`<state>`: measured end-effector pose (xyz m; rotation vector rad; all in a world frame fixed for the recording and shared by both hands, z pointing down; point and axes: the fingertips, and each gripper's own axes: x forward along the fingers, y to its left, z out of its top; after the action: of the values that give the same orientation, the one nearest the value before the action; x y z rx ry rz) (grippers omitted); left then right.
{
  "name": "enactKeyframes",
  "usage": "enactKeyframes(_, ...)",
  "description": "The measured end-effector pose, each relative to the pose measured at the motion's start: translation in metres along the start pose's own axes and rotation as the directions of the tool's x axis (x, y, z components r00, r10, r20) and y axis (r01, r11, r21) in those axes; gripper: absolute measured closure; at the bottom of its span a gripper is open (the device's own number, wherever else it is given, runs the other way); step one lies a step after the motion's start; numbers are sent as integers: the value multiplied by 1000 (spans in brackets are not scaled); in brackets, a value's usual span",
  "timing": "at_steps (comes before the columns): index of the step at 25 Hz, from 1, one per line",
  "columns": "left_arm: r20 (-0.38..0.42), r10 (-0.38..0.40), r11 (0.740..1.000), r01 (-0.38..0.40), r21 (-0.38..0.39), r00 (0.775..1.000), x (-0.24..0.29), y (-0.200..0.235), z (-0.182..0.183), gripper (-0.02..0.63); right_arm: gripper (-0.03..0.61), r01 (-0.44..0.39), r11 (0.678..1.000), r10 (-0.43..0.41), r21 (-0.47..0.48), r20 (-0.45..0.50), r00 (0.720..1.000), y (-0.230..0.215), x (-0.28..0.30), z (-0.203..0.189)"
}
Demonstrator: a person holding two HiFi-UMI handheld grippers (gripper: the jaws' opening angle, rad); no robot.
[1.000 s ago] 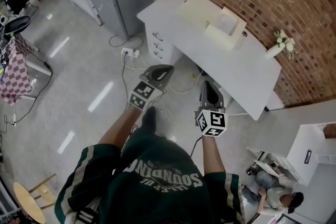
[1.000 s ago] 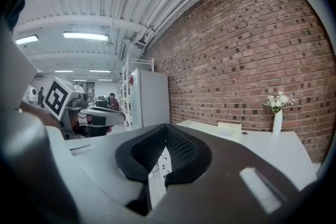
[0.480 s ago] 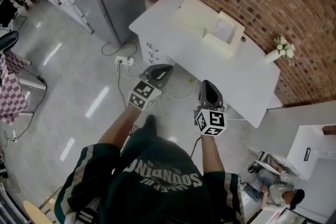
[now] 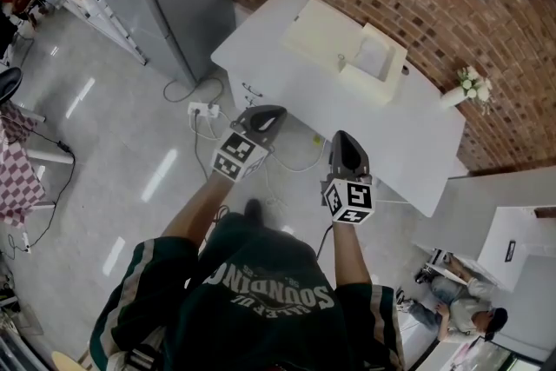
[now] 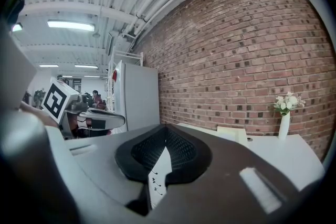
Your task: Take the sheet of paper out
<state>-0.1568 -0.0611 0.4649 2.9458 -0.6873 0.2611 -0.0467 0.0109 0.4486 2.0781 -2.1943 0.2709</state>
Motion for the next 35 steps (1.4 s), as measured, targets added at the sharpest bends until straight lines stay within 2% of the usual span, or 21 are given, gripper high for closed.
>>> enactKeyframes(9,7,-45,999,45,-11,999,12,20,-1,603,578,58,998,-58,17,-7,998,1,10,-2)
enactKeyframes(20,-17,-98,995,98,-1,995,58,26,-5,603,578,94,995,-94,41,0,996,-32,36,-3)
enactKeyframes(27,-29,-104,994,105,13,994,116,54,6,603,578,95,994,-96,56,3,995,-74,87,3)
enactKeyframes(35,-44,-92,996,93,7,995,199,84,28,603,578,85,995,-85,58,-1,996,-142,149,26)
